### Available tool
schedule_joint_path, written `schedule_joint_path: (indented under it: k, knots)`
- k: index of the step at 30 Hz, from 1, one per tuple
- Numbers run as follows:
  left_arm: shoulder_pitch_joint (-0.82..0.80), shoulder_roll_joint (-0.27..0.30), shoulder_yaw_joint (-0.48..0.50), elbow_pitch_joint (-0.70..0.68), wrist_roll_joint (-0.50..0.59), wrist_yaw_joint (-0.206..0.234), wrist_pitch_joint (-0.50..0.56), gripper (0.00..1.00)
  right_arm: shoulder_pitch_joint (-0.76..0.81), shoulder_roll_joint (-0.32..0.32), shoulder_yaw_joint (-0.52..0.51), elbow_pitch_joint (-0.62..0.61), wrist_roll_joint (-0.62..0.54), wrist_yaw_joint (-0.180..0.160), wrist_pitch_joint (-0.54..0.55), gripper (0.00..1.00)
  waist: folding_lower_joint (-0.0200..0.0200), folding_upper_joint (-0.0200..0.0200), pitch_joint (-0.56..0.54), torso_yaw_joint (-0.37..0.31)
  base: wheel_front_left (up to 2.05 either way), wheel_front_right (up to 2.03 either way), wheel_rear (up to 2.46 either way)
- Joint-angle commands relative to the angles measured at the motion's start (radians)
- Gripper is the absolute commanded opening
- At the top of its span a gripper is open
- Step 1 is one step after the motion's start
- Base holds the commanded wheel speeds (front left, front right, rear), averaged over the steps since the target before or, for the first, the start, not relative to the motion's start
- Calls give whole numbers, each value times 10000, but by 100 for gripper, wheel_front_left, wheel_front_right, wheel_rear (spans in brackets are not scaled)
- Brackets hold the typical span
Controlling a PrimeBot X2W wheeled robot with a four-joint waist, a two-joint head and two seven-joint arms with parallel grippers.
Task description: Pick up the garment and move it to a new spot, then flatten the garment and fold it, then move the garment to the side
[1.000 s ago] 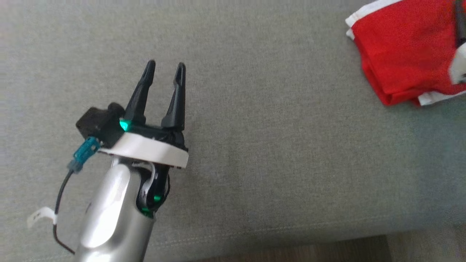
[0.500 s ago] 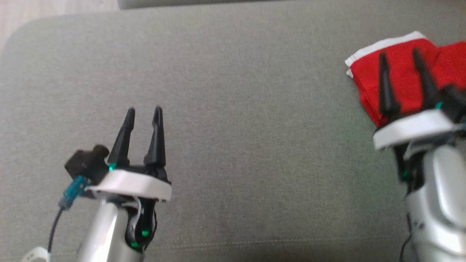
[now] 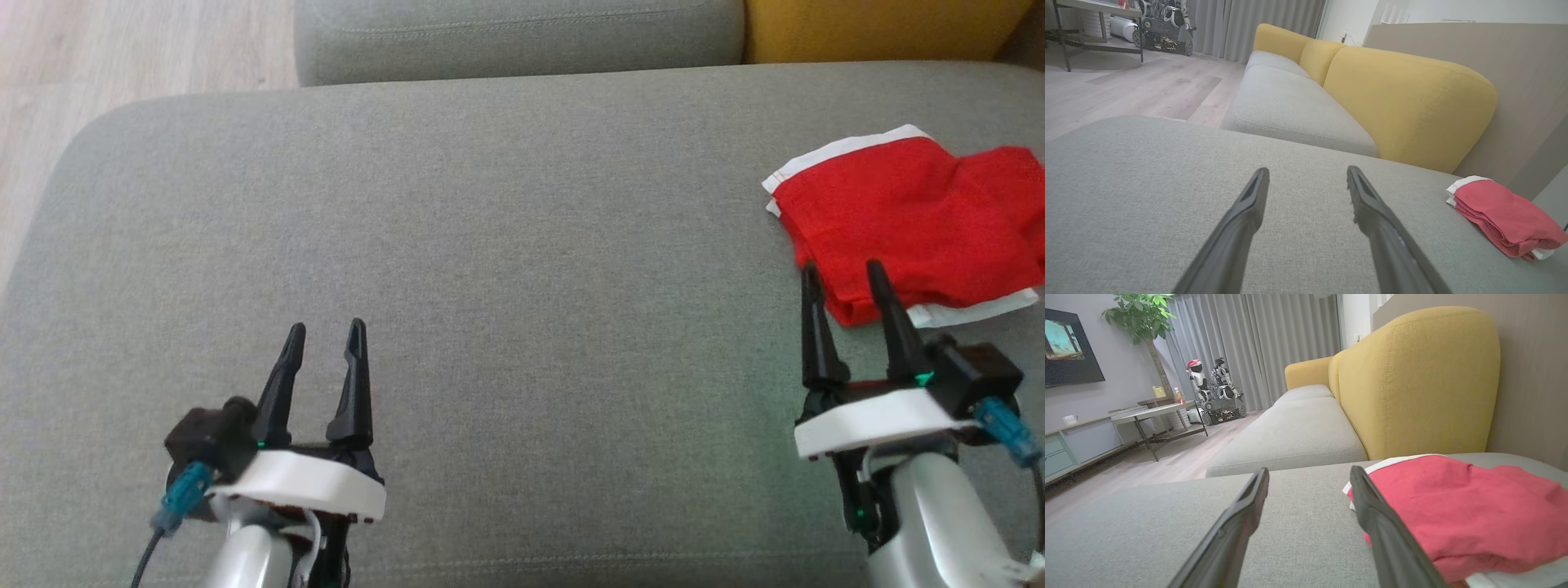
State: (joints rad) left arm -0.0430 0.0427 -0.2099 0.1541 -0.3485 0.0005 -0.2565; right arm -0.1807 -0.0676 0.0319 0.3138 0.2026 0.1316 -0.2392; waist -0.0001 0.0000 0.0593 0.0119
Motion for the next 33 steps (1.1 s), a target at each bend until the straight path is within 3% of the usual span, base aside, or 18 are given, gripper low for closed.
schedule_joint_path:
  k: [1, 10, 18, 33]
  knots:
    - [-253, 75, 376, -422, 159, 37, -53, 100, -195, 96, 220, -290, -108, -9, -136, 100, 1, 0, -24, -33, 0, 0, 0]
    - [-80, 75, 426, -936, 519, 319, -53, 100, -107, 166, 257, -268, -300, -9, -214, 100, 1, 0, -88, -141, 0, 0, 0]
    - [91, 75, 474, -708, 284, -85, -53, 100, -132, 171, 359, -269, -91, -9, -223, 100, 1, 0, -140, -153, 0, 0, 0]
    - [92, 75, 891, -804, -58, -201, -53, 100, -222, 173, 680, -246, 91, -9, -225, 100, 1, 0, -31, -200, 0, 0, 0]
